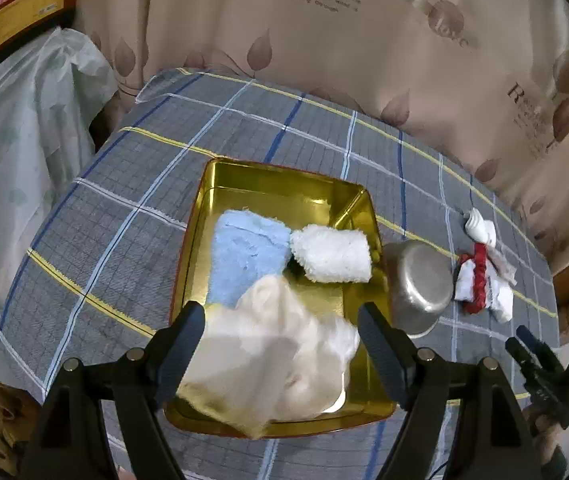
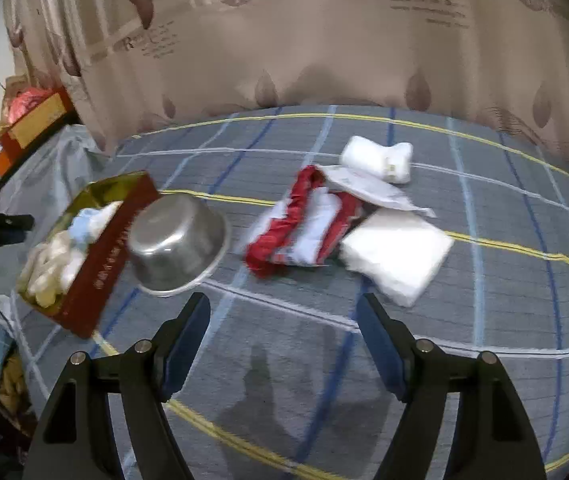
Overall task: Organize soft objects
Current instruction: 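Release the yellow-edged towel in the tray while the right gripper grasps the white tissue block, then grasp the red-and-white bag with the left gripper while the right gripper holds the tissue block, then carry the red-and-white bag over the gold tray with the left gripper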
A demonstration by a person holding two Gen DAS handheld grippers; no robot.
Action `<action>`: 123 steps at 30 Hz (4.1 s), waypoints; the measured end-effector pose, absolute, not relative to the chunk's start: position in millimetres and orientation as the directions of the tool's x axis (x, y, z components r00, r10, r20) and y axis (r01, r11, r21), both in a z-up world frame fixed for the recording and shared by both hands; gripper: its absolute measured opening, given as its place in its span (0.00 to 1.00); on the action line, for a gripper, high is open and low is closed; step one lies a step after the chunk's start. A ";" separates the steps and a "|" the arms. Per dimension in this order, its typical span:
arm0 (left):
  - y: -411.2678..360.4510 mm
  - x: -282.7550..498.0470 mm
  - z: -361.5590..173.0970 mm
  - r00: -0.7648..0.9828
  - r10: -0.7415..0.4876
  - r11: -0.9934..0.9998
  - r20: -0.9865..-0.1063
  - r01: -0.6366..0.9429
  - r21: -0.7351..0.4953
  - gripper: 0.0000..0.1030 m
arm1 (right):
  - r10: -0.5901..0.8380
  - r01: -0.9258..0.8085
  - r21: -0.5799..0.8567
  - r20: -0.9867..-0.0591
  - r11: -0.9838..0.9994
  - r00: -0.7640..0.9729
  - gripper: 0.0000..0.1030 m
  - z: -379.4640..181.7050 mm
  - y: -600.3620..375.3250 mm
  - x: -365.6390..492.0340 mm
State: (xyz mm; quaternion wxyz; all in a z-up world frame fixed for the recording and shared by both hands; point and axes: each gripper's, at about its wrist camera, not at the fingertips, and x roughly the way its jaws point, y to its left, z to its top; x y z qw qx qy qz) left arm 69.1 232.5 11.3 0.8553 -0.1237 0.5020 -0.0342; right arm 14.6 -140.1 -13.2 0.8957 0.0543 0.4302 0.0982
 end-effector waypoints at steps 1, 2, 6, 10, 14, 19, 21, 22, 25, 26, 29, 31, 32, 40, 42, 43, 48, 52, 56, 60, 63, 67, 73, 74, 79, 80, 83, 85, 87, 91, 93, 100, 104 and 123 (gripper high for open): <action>232.5 68.8 13.6 0.500 -0.187 0.965 -0.846 -0.068 -0.254 0.78 | 0.204 -0.120 0.165 -0.763 0.979 0.613 0.71 -13.7 -143.4 15.4; 232.2 69.7 15.7 0.501 -0.195 0.961 -0.843 -0.073 -0.266 0.78 | 0.190 -0.109 0.156 -0.766 0.982 0.614 0.71 -14.5 -147.7 17.1; 225.9 72.5 18.4 0.498 -0.197 0.962 -0.845 -0.068 -0.264 0.78 | 0.162 -0.044 0.170 -0.779 0.984 0.606 0.71 -19.6 -167.2 22.9; 219.3 72.7 19.4 0.514 -0.186 0.962 -0.837 -0.080 -0.262 0.78 | 0.120 0.024 0.166 -0.799 0.986 0.589 0.71 -28.4 -183.0 35.7; 214.5 75.0 22.2 0.537 -0.165 0.960 -0.828 -0.105 -0.259 0.78 | 0.113 0.086 0.197 -0.811 0.977 0.575 0.71 -36.6 -192.9 52.7; 204.4 79.7 18.5 0.516 -0.209 0.955 -0.831 -0.075 -0.287 0.78 | 0.056 0.164 0.181 -0.817 0.970 0.574 0.74 -41.9 -195.2 77.7; 200.4 80.0 16.4 0.515 -0.226 0.951 -0.827 -0.067 -0.301 0.78 | 0.015 0.209 0.161 -0.824 0.965 0.567 0.76 -45.2 -197.8 85.5; 197.7 80.1 15.9 0.515 -0.228 0.952 -0.826 -0.061 -0.300 0.78 | 0.012 0.221 0.166 -0.825 0.961 0.565 0.78 -46.5 -199.1 88.3; 186.8 82.2 14.1 0.498 -0.231 0.955 -0.836 -0.049 -0.293 0.78 | -0.024 0.257 0.147 -0.827 0.955 0.562 0.78 -48.4 -202.3 95.5; 181.2 82.9 14.1 0.494 -0.230 0.956 -0.839 -0.045 -0.289 0.78 | -0.040 0.267 0.134 -0.828 0.954 0.559 0.79 -49.1 -203.6 97.7; 164.0 83.7 17.6 0.512 -0.192 0.972 -0.838 -0.022 -0.236 0.78 | -0.036 0.273 0.136 -0.839 0.952 0.543 0.81 -56.8 -209.1 106.4; 152.5 86.0 19.3 0.518 -0.168 0.981 -0.839 0.003 -0.195 0.78 | -0.016 0.258 0.146 -0.845 0.955 0.535 0.82 -63.8 -211.4 109.0; 143.8 88.2 19.2 0.517 -0.154 0.985 -0.842 0.018 -0.170 0.78 | -0.005 0.248 0.152 -0.844 0.957 0.537 0.82 -66.2 -211.5 108.7; 81.2 98.2 6.5 0.476 -0.174 0.983 -0.862 0.131 -0.126 0.78 | 0.003 0.173 0.118 -0.836 0.978 0.549 0.72 -66.0 -211.5 93.2; 61.6 99.1 3.8 0.470 -0.194 0.977 -0.861 0.169 -0.128 0.78 | 0.003 0.171 0.118 -0.833 0.978 0.553 0.72 -62.5 -218.9 85.6; 52.6 99.2 3.2 0.474 -0.199 0.975 -0.858 0.184 -0.125 0.78 | 0.000 0.171 0.115 -0.831 0.978 0.557 0.72 -60.8 -222.2 81.9; -1.9 103.1 -3.1 0.470 -0.226 0.959 -0.854 0.263 -0.109 0.78 | -0.054 0.190 0.067 -0.819 0.979 0.571 0.72 -51.9 -243.7 50.0; -40.0 106.4 -13.4 0.452 -0.229 0.947 -0.862 0.308 -0.090 0.78 | -0.143 0.209 -0.025 -0.809 0.978 0.570 0.72 -51.8 -263.5 19.2; -74.1 109.1 -27.6 0.429 -0.214 0.934 -0.877 0.354 -0.055 0.78 | -0.177 0.234 -0.051 -0.810 0.971 0.559 0.72 -55.5 -282.3 0.7; -95.9 109.8 -38.4 0.413 -0.197 0.924 -0.889 0.382 -0.027 0.78 | -0.167 0.256 -0.022 -0.812 0.966 0.559 0.72 -59.8 -294.4 -3.8; -110.2 111.0 -46.5 0.401 -0.189 0.916 -0.896 0.401 -0.014 0.78 | -0.136 0.268 0.020 -0.824 0.963 0.550 0.73 -68.1 -298.0 -3.0; -121.1 124.4 -54.8 0.427 -0.140 0.928 -0.893 0.372 0.033 0.78 | -0.154 0.253 -0.012 -0.821 0.967 0.549 0.73 -70.3 -292.1 -0.7; -128.3 150.9 -75.0 0.428 -0.074 0.940 -0.901 0.331 0.080 0.78 | -0.149 0.253 -0.006 -0.821 0.967 0.551 0.75 -70.4 -293.9 -1.7; -127.9 155.5 -80.6 0.419 -0.060 0.946 -0.906 0.312 0.082 0.78 | -0.148 0.253 -0.005 -0.822 0.967 0.550 0.75 -70.6 -293.5 -1.1; -124.1 161.0 -90.6 0.378 -0.076 0.954 -0.923 0.298 0.043 0.68 | -0.144 0.251 -0.002 -0.824 0.968 0.548 0.77 -72.3 -293.1 -1.0; -123.3 159.8 -88.7 0.384 -0.077 0.954 -0.920 0.297 0.044 0.60 | -0.142 0.251 0.000 -0.824 0.968 0.548 0.77 -72.2 -293.1 -0.8; -120.5 159.8 -83.5 0.392 -0.050 0.954 -0.919 0.292 0.072 0.27 | -0.142 0.250 -0.001 -0.825 0.968 0.547 0.77 -72.4 -293.1 -0.3; -116.9 159.4 -80.5 0.381 -0.072 0.955 -0.922 0.293 0.046 0.19 | -0.143 0.250 -0.002 -0.825 0.968 0.547 0.77 -72.6 -292.9 -0.3; -114.2 155.3 -75.8 0.377 -0.084 0.954 -0.922 0.297 0.034 0.15 | -0.142 0.250 0.000 -0.825 0.968 0.548 0.77 -72.5 -293.0 -0.2; -113.9 140.4 -63.3 0.366 -0.121 0.951 -0.923 0.309 -0.001 0.14 | -0.143 0.249 -0.003 -0.825 0.968 0.546 0.78 -72.9 -292.6 0.0; -112.9 132.2 -56.4 0.366 -0.132 0.950 -0.921 0.313 -0.011 0.14 | -0.144 0.251 -0.003 -0.825 0.968 0.547 0.78 -72.8 -292.1 -0.3; -112.1 103.2 -32.9 0.383 -0.167 0.935 -0.908 0.355 -0.022 0.14 | -0.146 0.251 -0.005 -0.825 0.968 0.546 0.79 -73.0 -291.9 0.1; -107.6 85.6 -25.5 0.381 -0.175 0.926 -0.908 0.376 -0.021 0.14 | -0.144 0.250 -0.004 -0.826 0.968 0.546 0.80 -73.6 -292.1 0.3; -34.9 27.1 -5.6 0.404 -0.135 0.930 -0.905 0.366 0.024 0.14 | -0.148 0.248 -0.011 -0.826 0.969 0.544 0.80 -74.0 -291.6 0.6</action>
